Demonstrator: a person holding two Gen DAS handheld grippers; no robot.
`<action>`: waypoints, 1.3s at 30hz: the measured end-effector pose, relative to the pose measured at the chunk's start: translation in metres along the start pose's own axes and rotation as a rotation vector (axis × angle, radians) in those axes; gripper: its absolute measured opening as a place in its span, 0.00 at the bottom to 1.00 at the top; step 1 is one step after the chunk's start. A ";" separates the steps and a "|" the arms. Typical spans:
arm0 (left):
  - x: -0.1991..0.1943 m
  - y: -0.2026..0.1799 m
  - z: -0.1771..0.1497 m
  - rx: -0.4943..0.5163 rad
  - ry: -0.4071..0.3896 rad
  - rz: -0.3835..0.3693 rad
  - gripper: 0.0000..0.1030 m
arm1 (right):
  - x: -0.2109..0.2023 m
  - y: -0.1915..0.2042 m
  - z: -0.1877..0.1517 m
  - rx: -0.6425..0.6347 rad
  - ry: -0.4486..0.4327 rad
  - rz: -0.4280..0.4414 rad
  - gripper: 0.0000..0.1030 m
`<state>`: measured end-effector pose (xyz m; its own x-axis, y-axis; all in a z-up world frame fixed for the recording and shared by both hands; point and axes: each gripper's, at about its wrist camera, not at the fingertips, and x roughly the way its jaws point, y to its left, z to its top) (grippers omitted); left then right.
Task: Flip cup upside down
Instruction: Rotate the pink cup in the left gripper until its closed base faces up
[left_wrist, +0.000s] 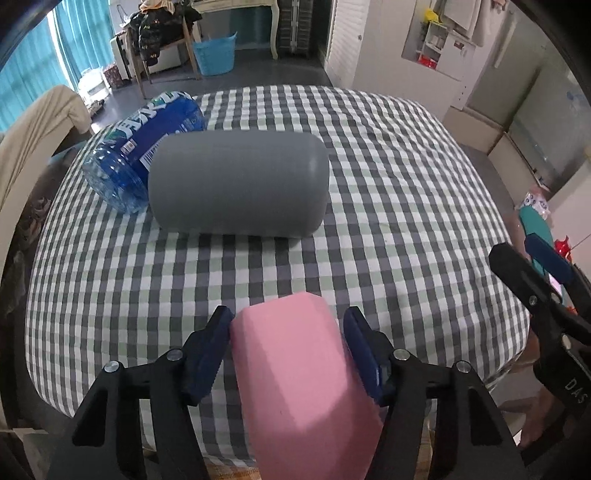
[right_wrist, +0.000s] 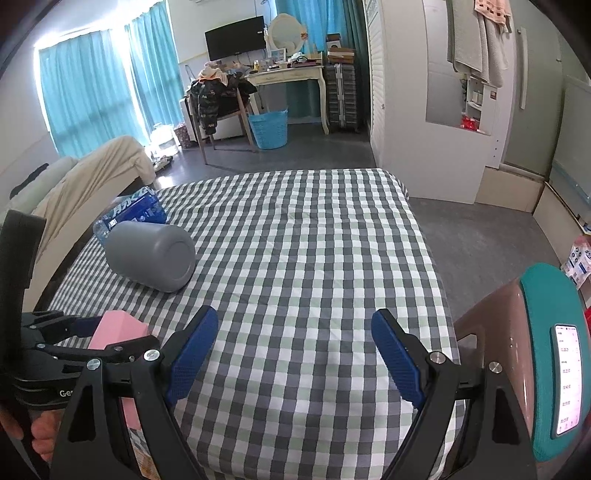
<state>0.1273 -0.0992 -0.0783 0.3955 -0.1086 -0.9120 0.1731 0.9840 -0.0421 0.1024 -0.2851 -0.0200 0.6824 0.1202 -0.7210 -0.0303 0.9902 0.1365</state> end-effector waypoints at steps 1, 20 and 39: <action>-0.004 0.001 0.001 -0.004 -0.011 -0.006 0.60 | 0.000 0.000 0.000 -0.001 -0.002 -0.001 0.83; -0.059 -0.008 -0.007 0.037 -0.217 0.025 0.58 | -0.009 0.003 -0.003 -0.001 -0.010 -0.006 0.83; -0.038 -0.004 0.022 0.067 -0.095 0.032 0.61 | -0.015 0.005 -0.009 0.008 -0.015 -0.010 0.83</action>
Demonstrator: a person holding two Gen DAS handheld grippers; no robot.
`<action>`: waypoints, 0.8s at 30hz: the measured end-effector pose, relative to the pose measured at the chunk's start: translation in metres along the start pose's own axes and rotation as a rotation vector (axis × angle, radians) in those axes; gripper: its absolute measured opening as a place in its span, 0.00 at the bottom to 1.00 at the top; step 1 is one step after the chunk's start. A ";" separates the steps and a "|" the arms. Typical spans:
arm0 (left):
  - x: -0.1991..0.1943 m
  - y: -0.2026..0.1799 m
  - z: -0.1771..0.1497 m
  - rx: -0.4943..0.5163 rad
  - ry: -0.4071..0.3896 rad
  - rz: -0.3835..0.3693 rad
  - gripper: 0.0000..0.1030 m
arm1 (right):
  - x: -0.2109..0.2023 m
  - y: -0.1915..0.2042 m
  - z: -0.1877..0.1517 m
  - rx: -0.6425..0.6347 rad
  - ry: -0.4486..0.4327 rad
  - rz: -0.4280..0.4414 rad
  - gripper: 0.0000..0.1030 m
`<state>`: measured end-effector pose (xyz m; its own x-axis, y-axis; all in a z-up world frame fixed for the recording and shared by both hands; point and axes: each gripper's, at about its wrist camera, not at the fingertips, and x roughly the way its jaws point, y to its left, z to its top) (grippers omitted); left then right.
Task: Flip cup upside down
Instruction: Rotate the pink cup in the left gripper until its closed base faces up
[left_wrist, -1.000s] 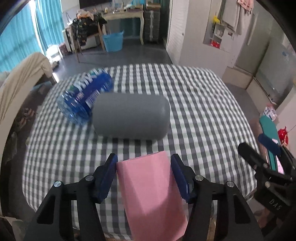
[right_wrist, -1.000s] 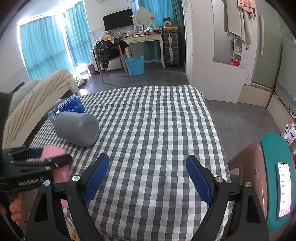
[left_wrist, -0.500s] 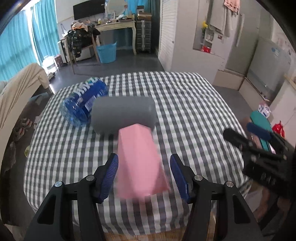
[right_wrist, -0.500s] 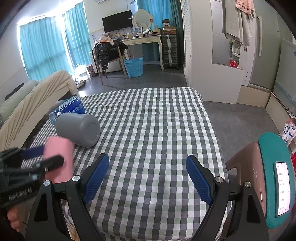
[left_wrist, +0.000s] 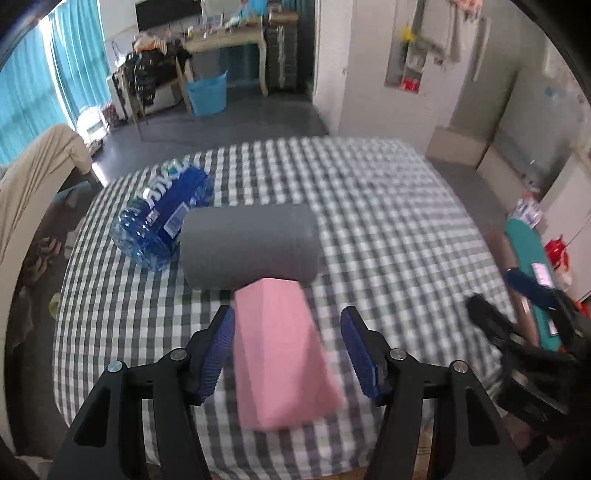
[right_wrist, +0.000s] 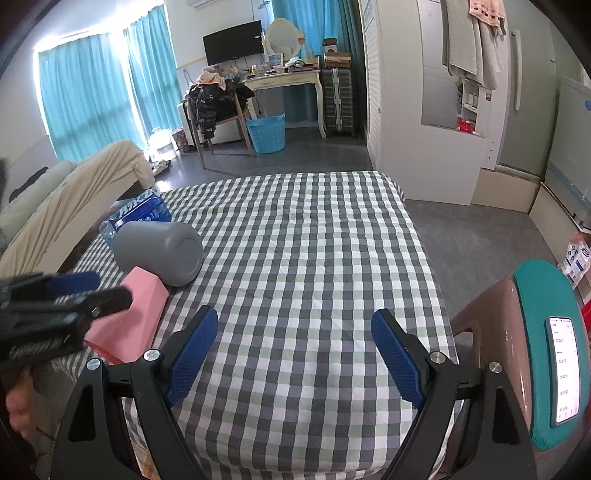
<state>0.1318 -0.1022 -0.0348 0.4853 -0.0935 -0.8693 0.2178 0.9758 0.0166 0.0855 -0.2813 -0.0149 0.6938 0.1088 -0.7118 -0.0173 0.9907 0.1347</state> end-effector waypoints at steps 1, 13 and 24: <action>0.008 0.002 0.002 -0.005 0.032 0.006 0.61 | 0.000 -0.001 0.000 0.001 0.000 0.000 0.83; 0.068 0.011 0.018 -0.061 0.225 -0.094 0.68 | 0.012 -0.007 0.000 0.015 0.029 -0.003 0.83; 0.014 -0.002 0.011 0.026 -0.043 -0.070 0.59 | 0.013 -0.011 0.000 0.021 0.028 -0.014 0.83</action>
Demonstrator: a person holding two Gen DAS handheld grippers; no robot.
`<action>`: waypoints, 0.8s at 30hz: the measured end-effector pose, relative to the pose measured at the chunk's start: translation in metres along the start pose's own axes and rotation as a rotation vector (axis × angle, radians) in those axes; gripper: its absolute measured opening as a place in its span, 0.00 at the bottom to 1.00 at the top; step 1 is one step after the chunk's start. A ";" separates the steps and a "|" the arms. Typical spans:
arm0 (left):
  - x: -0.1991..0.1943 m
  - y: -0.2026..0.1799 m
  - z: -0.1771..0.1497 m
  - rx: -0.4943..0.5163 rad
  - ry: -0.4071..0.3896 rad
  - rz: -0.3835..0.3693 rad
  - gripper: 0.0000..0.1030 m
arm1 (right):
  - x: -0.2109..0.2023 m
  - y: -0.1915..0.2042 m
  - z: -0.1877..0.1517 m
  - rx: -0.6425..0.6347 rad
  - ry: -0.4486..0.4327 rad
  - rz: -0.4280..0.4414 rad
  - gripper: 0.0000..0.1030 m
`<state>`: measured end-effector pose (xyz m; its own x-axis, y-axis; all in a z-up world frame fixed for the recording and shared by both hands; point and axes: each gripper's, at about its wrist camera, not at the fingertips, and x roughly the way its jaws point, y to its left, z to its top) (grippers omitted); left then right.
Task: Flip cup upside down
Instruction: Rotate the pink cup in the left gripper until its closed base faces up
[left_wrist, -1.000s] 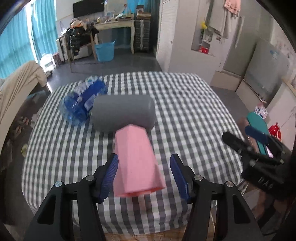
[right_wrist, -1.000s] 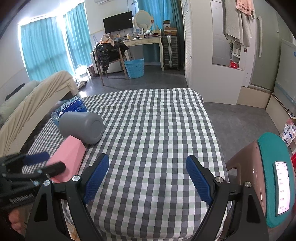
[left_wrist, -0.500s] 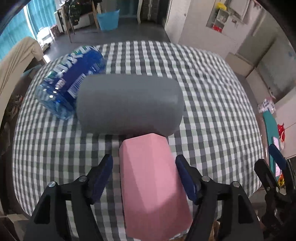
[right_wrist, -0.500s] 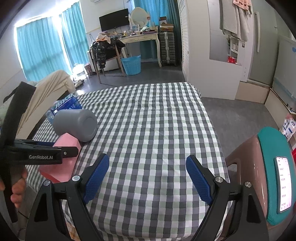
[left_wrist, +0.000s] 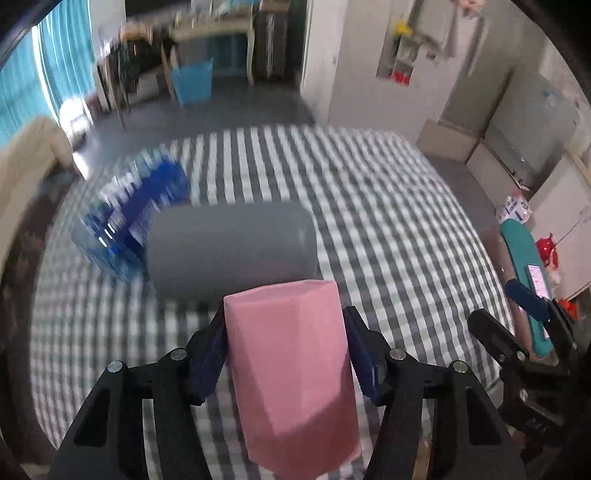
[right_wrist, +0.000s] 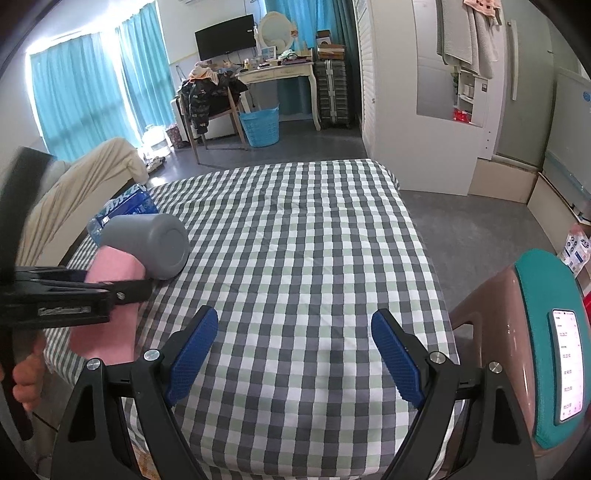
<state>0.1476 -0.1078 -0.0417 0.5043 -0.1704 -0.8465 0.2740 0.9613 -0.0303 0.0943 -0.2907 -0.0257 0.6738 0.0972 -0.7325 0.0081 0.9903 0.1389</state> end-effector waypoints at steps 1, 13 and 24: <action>-0.004 -0.002 -0.001 0.014 -0.030 0.012 0.59 | 0.000 0.000 0.000 -0.001 0.001 -0.001 0.83; -0.019 -0.007 -0.041 0.023 -0.071 -0.007 0.59 | -0.006 0.003 -0.001 -0.012 -0.011 -0.013 0.83; 0.002 -0.004 -0.066 0.015 -0.057 -0.040 0.61 | -0.011 0.009 -0.005 -0.030 -0.010 -0.009 0.83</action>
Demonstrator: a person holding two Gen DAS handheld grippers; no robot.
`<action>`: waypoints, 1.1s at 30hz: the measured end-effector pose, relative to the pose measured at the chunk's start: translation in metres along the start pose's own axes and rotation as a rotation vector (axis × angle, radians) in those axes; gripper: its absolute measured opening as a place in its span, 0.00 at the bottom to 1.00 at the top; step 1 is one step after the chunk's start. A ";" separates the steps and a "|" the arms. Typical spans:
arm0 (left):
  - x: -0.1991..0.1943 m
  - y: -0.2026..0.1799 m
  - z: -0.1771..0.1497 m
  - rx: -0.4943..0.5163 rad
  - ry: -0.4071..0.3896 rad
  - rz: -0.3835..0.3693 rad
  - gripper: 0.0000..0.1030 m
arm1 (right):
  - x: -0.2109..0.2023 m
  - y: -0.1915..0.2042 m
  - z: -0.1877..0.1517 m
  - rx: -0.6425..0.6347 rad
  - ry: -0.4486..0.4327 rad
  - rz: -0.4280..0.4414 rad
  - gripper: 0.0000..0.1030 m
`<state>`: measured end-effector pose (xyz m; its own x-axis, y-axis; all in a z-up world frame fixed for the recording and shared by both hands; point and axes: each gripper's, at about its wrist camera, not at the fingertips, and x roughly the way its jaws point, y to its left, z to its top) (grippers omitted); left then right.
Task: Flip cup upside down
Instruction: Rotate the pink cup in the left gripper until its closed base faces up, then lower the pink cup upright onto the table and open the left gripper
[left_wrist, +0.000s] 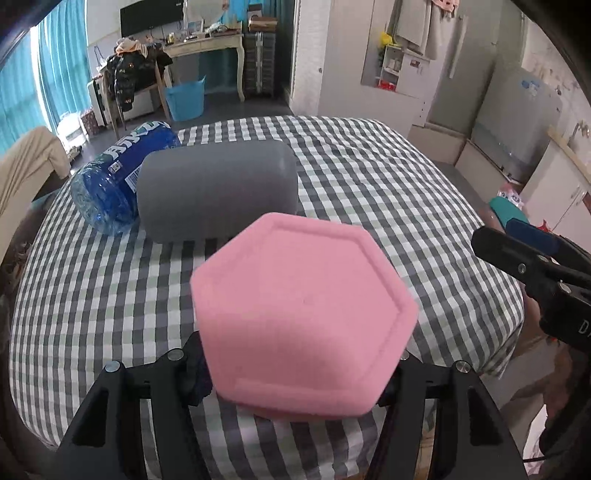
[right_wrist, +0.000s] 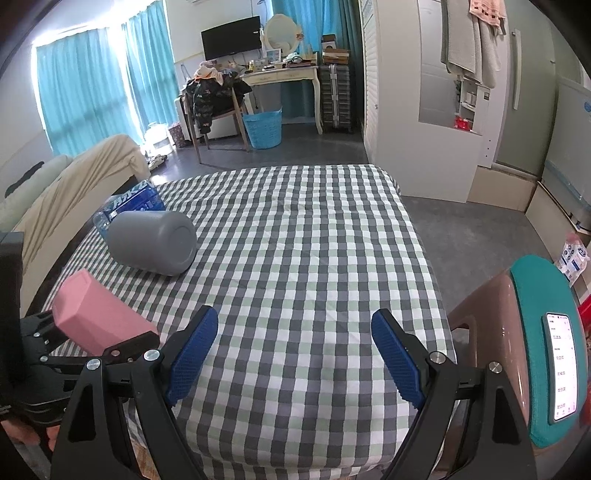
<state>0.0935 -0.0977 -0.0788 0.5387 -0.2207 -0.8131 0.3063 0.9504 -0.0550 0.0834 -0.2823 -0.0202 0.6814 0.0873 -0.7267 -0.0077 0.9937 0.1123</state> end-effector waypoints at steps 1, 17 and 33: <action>0.001 0.000 0.001 -0.004 -0.014 0.007 0.61 | 0.000 0.001 0.000 0.000 0.002 -0.002 0.83; 0.027 0.004 0.023 -0.006 -0.092 0.059 0.73 | 0.003 0.003 -0.005 -0.005 0.025 -0.033 0.83; -0.072 0.010 0.042 -0.043 -0.408 0.091 0.84 | -0.032 0.024 -0.005 -0.038 -0.073 -0.045 0.83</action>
<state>0.0905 -0.0820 0.0037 0.8313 -0.1961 -0.5201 0.2146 0.9764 -0.0251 0.0581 -0.2605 0.0022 0.7333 0.0389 -0.6788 -0.0026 0.9985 0.0543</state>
